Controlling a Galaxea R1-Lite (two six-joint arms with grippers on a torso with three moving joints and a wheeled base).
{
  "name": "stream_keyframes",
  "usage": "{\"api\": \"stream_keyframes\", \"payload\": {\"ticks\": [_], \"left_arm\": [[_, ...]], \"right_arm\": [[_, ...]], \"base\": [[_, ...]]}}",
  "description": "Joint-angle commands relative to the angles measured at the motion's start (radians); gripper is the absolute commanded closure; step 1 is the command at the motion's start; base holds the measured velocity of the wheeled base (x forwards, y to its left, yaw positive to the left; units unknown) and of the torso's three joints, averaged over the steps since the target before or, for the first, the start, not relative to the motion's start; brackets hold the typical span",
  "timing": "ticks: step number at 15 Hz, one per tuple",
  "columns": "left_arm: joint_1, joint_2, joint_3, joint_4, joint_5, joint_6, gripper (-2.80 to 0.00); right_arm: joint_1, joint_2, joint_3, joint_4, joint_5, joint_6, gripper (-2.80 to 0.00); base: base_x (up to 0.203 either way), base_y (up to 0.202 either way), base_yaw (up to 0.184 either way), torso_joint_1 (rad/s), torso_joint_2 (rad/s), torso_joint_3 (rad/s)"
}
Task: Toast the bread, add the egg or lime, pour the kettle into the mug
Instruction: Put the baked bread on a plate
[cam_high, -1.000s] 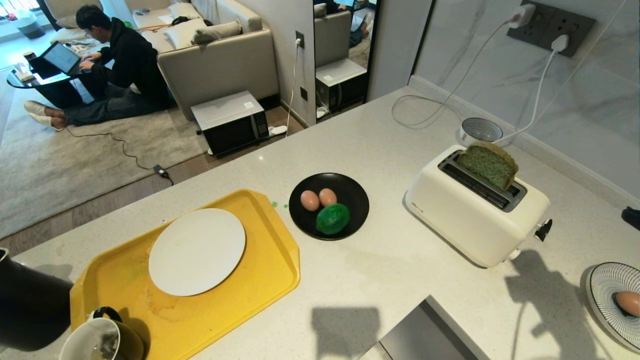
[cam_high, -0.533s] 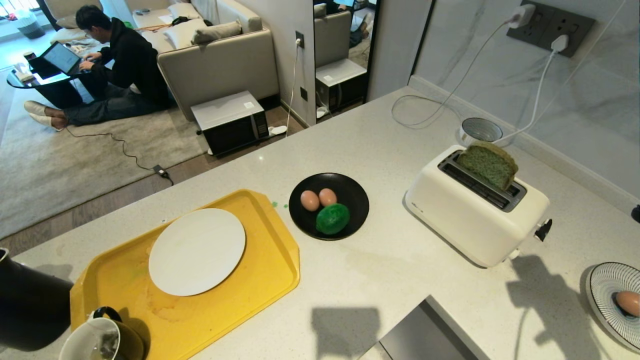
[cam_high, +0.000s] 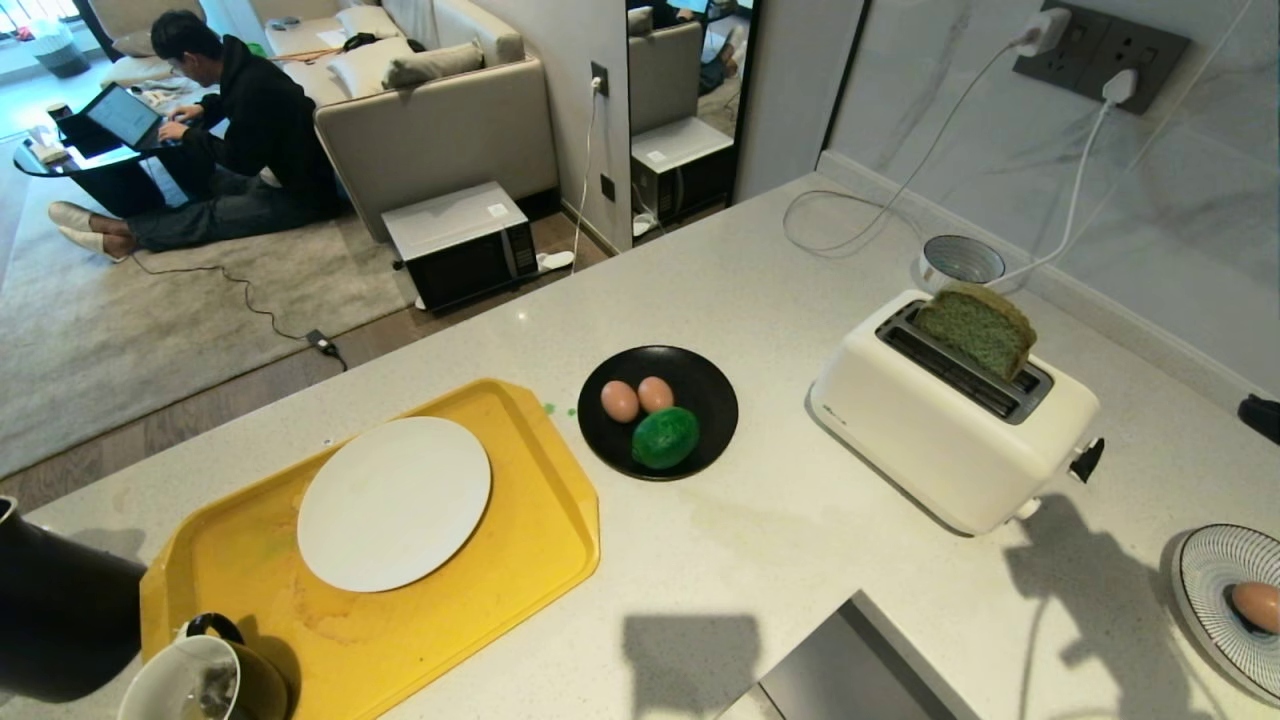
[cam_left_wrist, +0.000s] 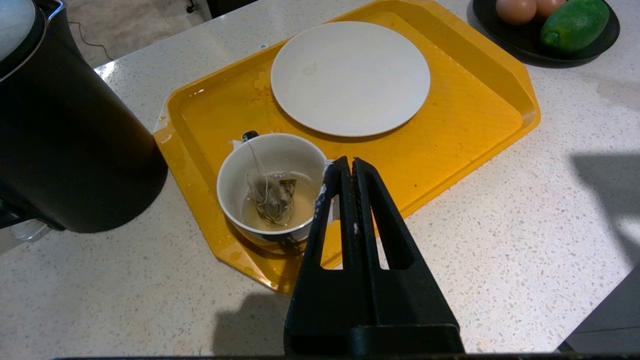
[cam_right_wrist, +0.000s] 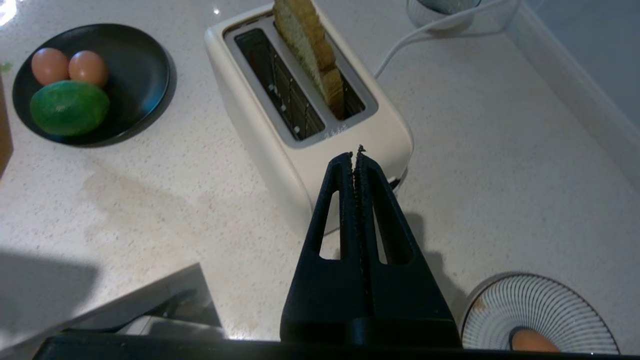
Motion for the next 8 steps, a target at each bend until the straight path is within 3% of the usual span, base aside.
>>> {"api": "stream_keyframes", "payload": {"ticks": [1,4,8], "left_arm": [[0.000,0.000,0.000,0.000,0.001,0.000,0.00],[0.000,0.001,0.000,0.000,0.001,0.000,0.00],[0.000,0.001,0.000,0.000,0.001,0.000,0.00]], "right_arm": [[0.000,0.104,-0.032,-0.051,0.001,-0.033,0.00],[0.001,0.179,-0.137,-0.009,0.000,-0.072,0.00],[0.026,0.243,-0.184,0.046,0.002,-0.054,0.00]], "base": [[0.000,0.000,0.000,0.000,0.00,0.000],[0.000,0.000,0.000,0.000,0.00,0.000],[0.000,0.000,0.000,0.000,0.00,0.000]]}}
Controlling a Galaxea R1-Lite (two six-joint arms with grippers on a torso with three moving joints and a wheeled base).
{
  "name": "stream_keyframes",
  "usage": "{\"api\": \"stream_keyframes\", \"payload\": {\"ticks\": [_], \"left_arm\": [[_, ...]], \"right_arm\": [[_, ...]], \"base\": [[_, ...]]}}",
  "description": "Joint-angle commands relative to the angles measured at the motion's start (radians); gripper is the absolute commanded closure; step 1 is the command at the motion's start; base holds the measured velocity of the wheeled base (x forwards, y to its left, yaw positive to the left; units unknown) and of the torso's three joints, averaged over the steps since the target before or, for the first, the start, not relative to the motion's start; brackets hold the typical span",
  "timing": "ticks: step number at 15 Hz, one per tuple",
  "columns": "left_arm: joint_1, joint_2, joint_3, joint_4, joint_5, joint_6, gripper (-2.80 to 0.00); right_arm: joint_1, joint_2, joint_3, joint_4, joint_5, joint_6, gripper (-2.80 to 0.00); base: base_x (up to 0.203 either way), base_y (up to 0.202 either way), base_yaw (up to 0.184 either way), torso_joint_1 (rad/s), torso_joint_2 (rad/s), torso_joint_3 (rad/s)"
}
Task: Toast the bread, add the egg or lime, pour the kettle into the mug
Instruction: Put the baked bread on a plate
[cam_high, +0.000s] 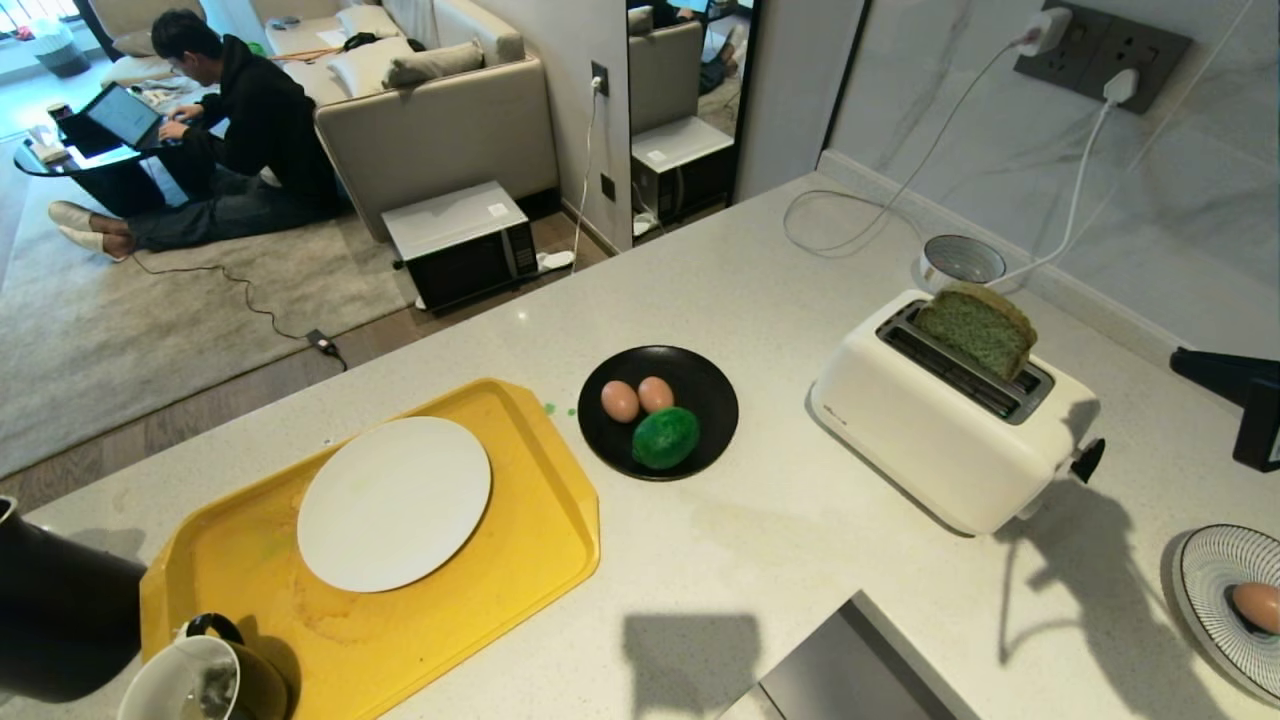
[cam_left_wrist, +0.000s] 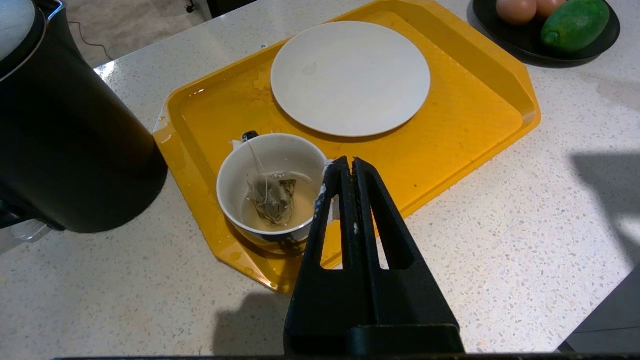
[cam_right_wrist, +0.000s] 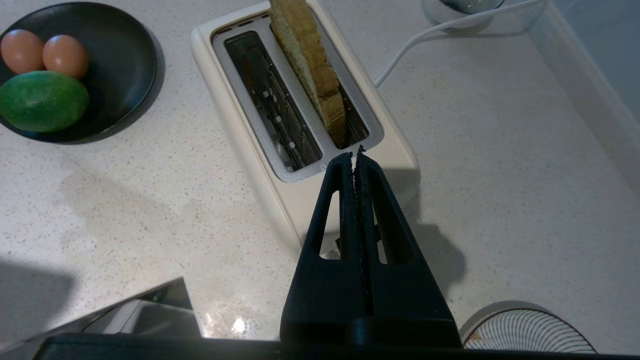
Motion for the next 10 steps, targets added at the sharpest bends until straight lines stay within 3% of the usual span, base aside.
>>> {"api": "stream_keyframes", "payload": {"ticks": [1,6,10], "left_arm": [[0.000,0.001,0.000,0.000,0.000,0.000,0.00],[0.000,0.001,0.000,0.000,0.000,0.000,0.00],[0.000,0.001,0.000,0.000,0.000,0.000,0.00]], "right_arm": [[0.009,0.066,-0.025,-0.002,0.017,0.003,0.00],[0.009,0.179,-0.131,-0.007,0.140,0.025,0.00],[0.009,0.213,-0.149,-0.003,0.146,0.031,0.00]], "base": [[0.000,0.000,0.000,0.000,0.00,0.000],[0.000,0.000,0.000,0.000,0.00,0.000],[0.000,0.000,0.000,0.000,0.00,0.000]]}}
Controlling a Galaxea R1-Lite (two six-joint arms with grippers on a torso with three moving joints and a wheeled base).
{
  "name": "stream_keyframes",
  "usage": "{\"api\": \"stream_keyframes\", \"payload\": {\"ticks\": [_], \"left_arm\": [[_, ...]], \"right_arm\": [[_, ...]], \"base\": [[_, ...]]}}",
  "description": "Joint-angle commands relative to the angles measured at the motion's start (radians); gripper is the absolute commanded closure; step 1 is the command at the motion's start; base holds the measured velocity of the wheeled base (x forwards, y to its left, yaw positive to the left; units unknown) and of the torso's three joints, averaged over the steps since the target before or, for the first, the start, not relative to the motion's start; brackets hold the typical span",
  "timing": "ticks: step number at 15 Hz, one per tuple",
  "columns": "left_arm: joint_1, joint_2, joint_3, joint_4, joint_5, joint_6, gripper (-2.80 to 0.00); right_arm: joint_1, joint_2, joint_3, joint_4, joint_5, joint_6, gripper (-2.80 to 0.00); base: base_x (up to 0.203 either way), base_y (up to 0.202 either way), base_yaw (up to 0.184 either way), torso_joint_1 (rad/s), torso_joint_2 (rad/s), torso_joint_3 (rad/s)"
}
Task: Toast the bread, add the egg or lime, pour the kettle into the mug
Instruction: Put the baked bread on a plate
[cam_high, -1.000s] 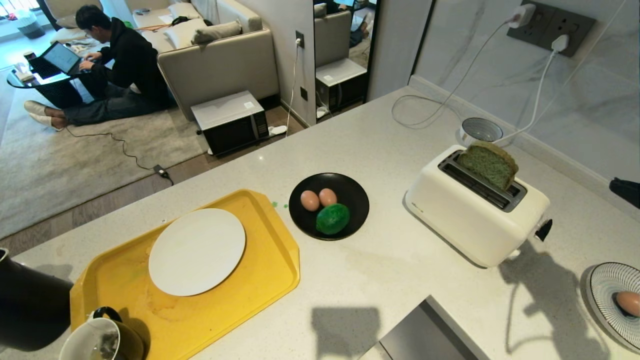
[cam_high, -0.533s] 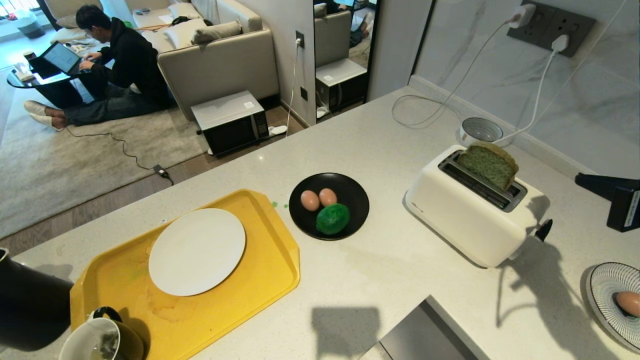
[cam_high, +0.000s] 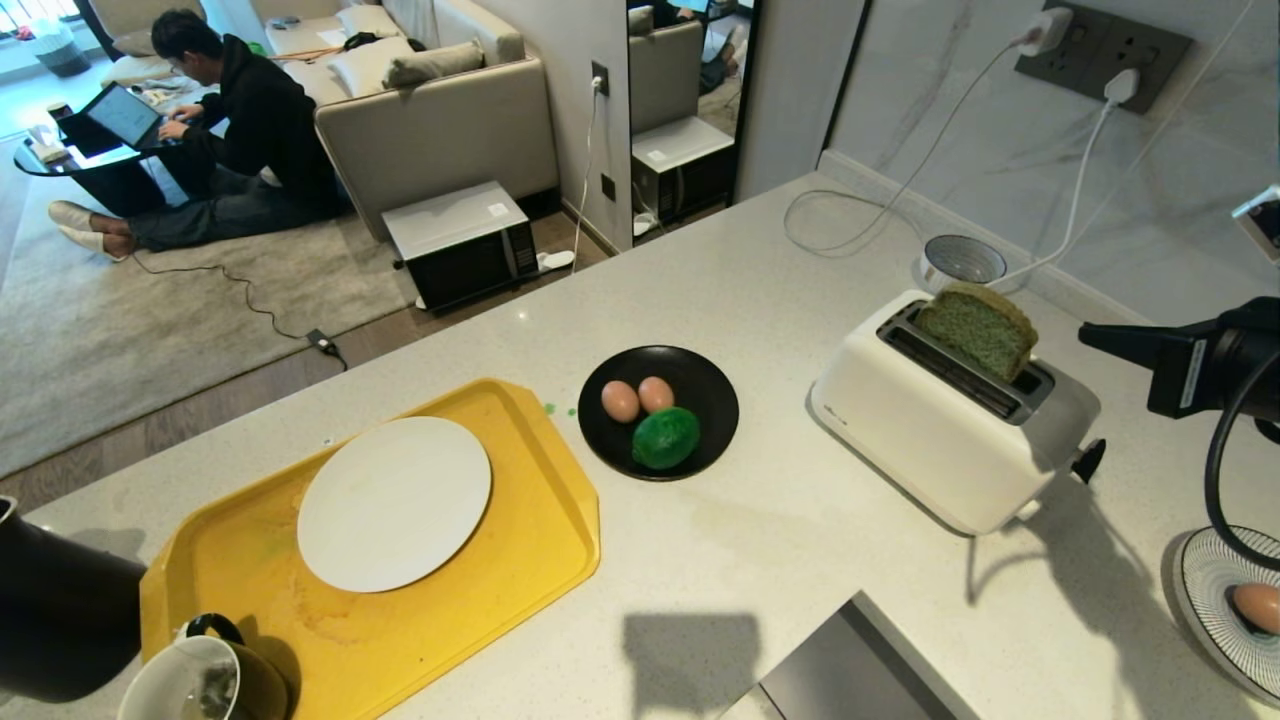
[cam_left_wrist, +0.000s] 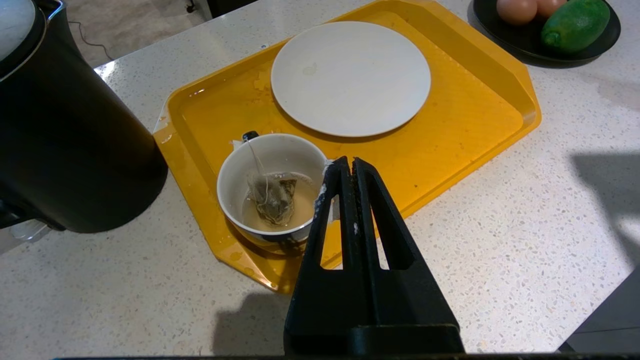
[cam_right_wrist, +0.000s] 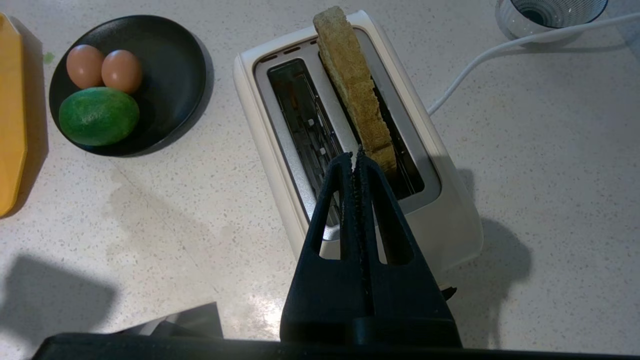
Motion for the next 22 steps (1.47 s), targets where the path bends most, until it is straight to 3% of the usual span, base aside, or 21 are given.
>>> {"api": "stream_keyframes", "payload": {"ticks": [1,7,8,12,17,22], "left_arm": [[0.000,-0.001,0.000,0.000,0.000,0.000,0.00],[0.000,0.001,0.000,0.000,0.000,0.000,0.00],[0.000,0.001,0.000,0.000,0.000,0.000,0.00],[0.000,0.001,0.000,0.000,0.000,0.000,0.00],[0.000,0.001,0.000,0.000,0.000,0.000,0.00],[0.000,0.001,0.000,0.000,0.000,0.000,0.00]], "right_arm": [[0.000,0.029,-0.008,-0.003,0.001,-0.001,0.00],[0.000,0.056,-0.044,-0.001,-0.013,-0.001,0.00],[0.000,0.065,-0.045,-0.001,-0.044,-0.002,-2.80],[0.000,0.099,-0.074,-0.008,-0.048,0.004,-2.80],[0.000,0.150,-0.092,-0.012,0.017,-0.016,-2.80],[-0.001,0.231,-0.147,-0.013,0.037,-0.118,-2.80]], "base": [[0.000,0.000,0.000,0.000,0.00,0.000],[0.000,0.000,0.000,0.000,0.00,0.000],[0.000,0.000,0.000,0.000,0.00,0.000],[0.000,0.000,0.000,0.000,0.00,0.000],[0.000,0.000,0.000,0.000,0.00,0.000],[0.000,0.000,0.000,0.000,0.00,0.000]]}}
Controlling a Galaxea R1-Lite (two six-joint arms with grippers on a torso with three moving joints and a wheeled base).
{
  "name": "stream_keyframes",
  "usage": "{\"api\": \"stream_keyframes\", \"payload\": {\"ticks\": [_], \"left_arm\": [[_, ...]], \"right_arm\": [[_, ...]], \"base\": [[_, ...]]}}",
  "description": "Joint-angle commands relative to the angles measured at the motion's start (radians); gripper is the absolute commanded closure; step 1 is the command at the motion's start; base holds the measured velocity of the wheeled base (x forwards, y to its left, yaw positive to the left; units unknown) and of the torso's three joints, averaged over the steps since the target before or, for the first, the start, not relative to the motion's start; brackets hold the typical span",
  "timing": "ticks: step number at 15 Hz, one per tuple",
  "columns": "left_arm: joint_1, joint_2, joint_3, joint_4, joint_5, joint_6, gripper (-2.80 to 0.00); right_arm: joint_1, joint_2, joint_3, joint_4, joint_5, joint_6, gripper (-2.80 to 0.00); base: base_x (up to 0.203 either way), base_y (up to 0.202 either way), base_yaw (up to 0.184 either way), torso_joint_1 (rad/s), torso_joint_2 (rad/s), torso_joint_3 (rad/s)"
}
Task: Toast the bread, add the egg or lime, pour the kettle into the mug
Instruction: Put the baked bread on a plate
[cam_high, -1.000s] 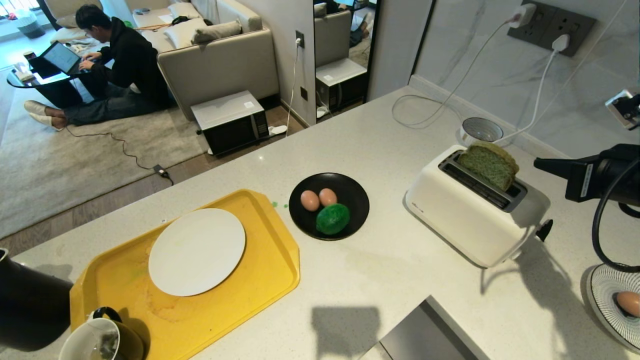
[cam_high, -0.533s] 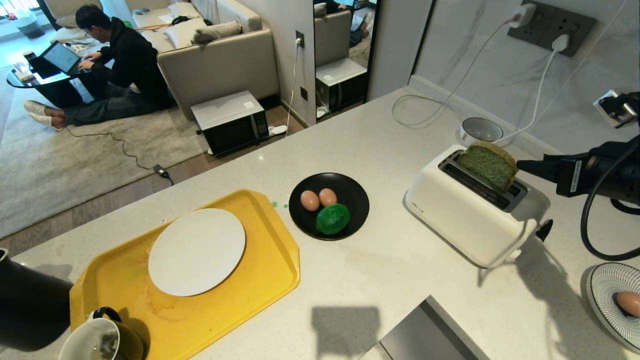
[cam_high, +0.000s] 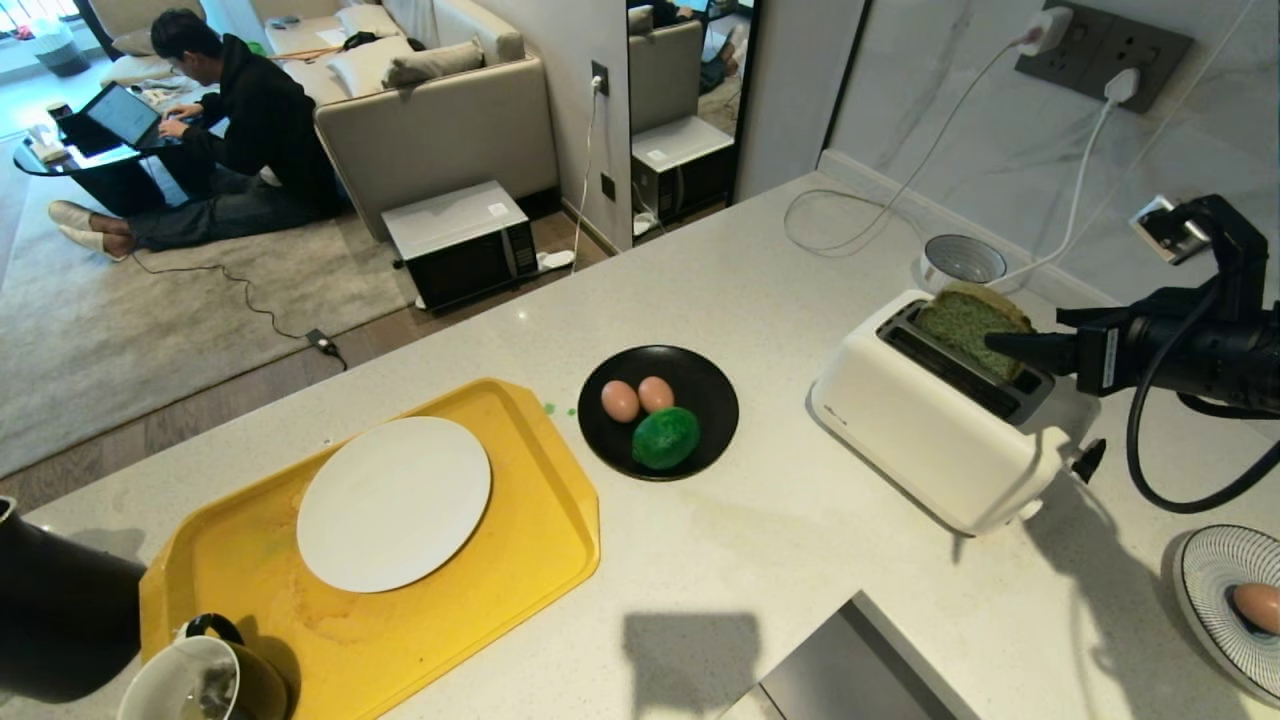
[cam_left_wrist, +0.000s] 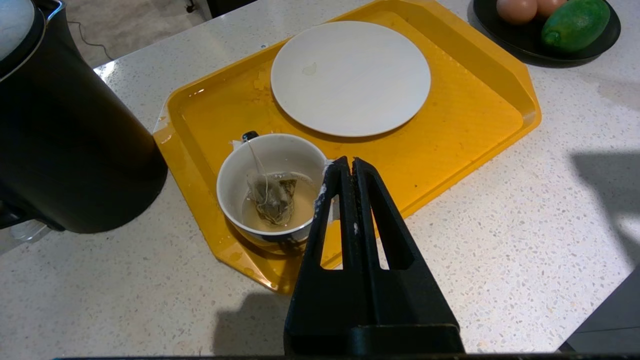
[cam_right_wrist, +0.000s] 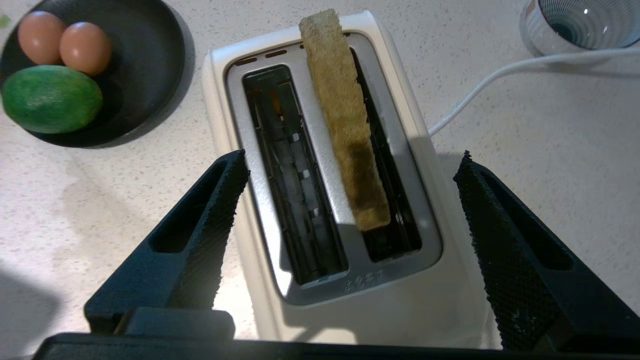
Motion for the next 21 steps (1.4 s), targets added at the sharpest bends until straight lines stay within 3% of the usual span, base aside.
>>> {"api": "stream_keyframes", "payload": {"ticks": [1,9,10,21], "left_arm": [[0.000,0.001,0.000,0.000,0.000,0.000,0.00],[0.000,0.001,0.000,0.000,0.000,0.000,0.00],[0.000,0.001,0.000,0.000,0.000,0.000,0.00],[0.000,0.001,0.000,0.000,0.000,0.000,0.00]], "right_arm": [[-0.002,0.051,-0.034,-0.002,0.002,-0.038,-2.80],[-0.001,0.094,-0.072,-0.002,0.001,-0.087,-2.80],[-0.001,0.097,-0.078,-0.002,0.001,-0.090,0.00],[0.010,0.045,-0.074,0.000,-0.002,-0.089,0.00]], "base": [[0.000,0.000,0.000,0.000,0.00,0.000],[0.000,0.000,0.000,0.000,0.00,0.000],[0.000,0.000,0.000,0.000,0.00,0.000],[0.000,0.000,0.000,0.000,0.00,0.000]]}}
